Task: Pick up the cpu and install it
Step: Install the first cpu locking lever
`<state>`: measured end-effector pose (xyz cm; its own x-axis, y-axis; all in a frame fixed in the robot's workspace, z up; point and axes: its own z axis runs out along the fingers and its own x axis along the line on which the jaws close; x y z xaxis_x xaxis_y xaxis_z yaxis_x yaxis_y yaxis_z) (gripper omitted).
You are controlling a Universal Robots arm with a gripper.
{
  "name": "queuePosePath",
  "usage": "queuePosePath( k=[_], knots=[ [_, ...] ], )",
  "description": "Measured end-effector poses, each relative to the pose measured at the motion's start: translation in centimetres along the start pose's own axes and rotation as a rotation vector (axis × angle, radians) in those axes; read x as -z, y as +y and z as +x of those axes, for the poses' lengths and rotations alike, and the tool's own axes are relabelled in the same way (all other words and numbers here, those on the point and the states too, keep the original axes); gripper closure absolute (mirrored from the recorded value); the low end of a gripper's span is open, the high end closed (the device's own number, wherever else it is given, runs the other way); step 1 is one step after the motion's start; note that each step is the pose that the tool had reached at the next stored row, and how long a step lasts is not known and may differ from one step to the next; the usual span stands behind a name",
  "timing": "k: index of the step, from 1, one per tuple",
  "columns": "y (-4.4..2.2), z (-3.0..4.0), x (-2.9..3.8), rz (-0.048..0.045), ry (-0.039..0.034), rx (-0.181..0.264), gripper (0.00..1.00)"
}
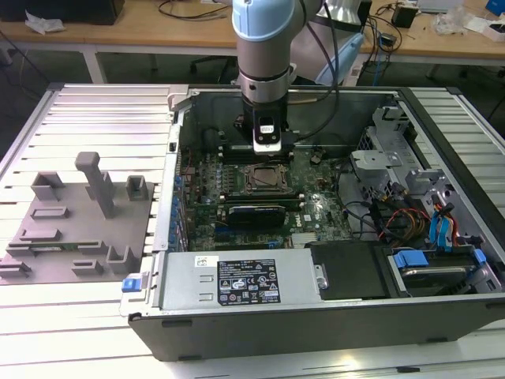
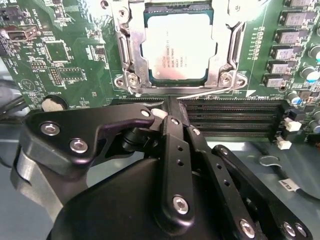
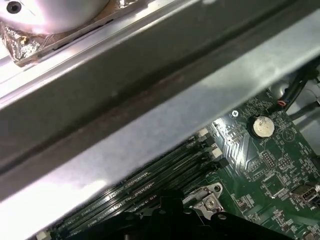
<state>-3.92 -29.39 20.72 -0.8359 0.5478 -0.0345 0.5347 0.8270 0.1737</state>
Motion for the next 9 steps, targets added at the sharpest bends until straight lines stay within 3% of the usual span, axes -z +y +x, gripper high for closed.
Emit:
queuePosePath(
  k=[9],
  knots=[
    [0.33, 0.22, -0.10, 0.0005, -0.0025, -0.012, 0.89]
  ],
)
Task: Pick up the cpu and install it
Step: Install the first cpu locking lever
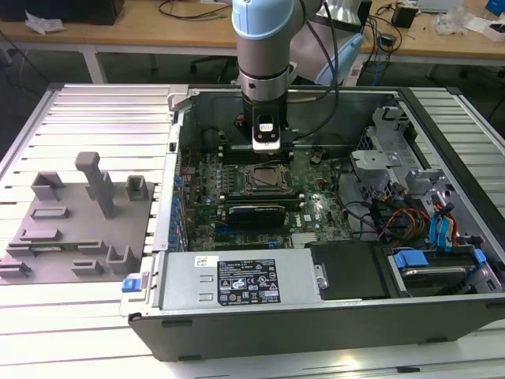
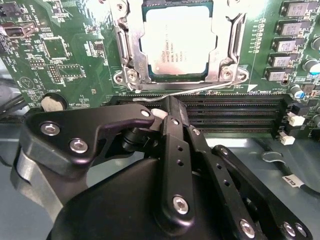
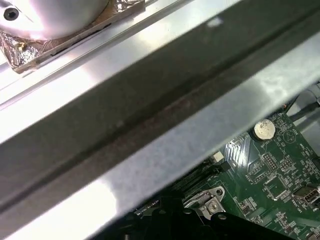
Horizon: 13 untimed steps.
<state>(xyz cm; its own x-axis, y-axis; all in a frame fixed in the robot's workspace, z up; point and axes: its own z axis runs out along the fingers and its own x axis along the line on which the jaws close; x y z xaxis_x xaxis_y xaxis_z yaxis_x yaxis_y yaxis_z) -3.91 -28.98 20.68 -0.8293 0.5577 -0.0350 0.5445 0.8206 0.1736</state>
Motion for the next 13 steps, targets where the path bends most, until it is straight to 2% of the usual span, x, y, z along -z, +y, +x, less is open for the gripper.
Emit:
queuePosePath(
  k=[3, 13],
  knots=[
    [-0.03, 0.01, -0.15, 0.0068, -0.0046, -0.001, 0.89],
    [-0.10, 0.02, -0.52, 0.0160, -0.0108, -0.003, 0.89]
  ],
)
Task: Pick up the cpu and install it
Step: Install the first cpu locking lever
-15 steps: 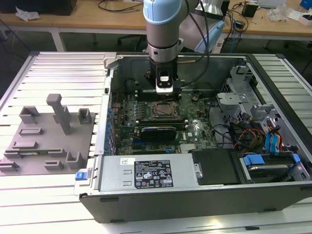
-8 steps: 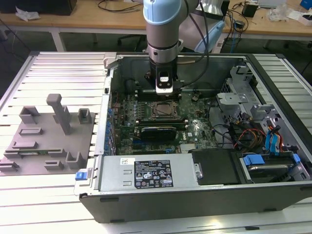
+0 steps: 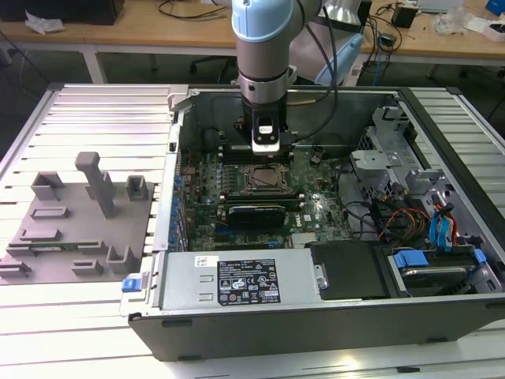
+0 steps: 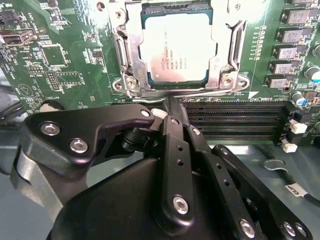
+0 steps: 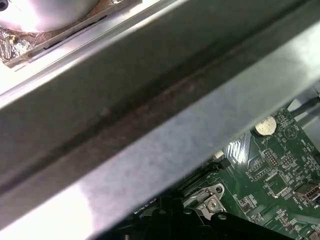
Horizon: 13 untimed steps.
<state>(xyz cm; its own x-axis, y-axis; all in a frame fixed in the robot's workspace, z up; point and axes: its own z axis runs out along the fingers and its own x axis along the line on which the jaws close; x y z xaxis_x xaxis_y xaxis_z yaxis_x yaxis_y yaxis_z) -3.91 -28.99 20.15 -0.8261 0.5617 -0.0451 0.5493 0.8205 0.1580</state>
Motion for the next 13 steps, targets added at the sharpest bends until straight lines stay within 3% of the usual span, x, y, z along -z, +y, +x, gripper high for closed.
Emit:
queuePosePath(
  k=[13],
  knots=[
    [0.39, -0.60, -0.21, 0.0019, -0.0034, -0.013, 0.89]
  ],
)
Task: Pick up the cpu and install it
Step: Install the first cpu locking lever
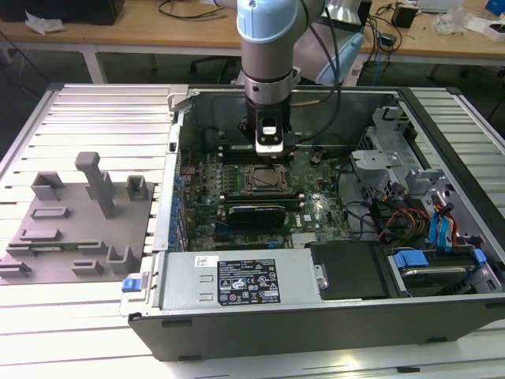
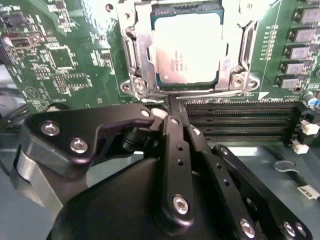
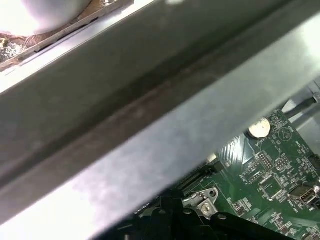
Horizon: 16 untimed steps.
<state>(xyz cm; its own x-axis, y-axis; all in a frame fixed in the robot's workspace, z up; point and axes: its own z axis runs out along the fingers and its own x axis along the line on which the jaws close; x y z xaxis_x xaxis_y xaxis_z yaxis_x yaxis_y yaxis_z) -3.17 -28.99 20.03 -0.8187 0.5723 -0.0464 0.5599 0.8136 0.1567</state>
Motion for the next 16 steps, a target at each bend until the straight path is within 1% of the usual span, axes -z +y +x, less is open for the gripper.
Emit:
queuePosePath(
  k=[7, 10, 13, 14, 16],
  knots=[
    [0.11, -0.15, 0.01, 0.0010, -0.0011, -0.004, 0.89],
    [0.19, -0.17, 0.53, 0.0016, -0.0016, -0.004, 0.89],
    [0.33, -0.21, 1.41, 0.0034, -0.0029, -0.004, 0.89],
    [0.38, -0.22, 1.73, 0.0073, -0.0055, -0.003, 0.89],
    [0.42, -0.24, 1.98, 0.0152, -0.0110, -0.002, 0.89]
  ],
)
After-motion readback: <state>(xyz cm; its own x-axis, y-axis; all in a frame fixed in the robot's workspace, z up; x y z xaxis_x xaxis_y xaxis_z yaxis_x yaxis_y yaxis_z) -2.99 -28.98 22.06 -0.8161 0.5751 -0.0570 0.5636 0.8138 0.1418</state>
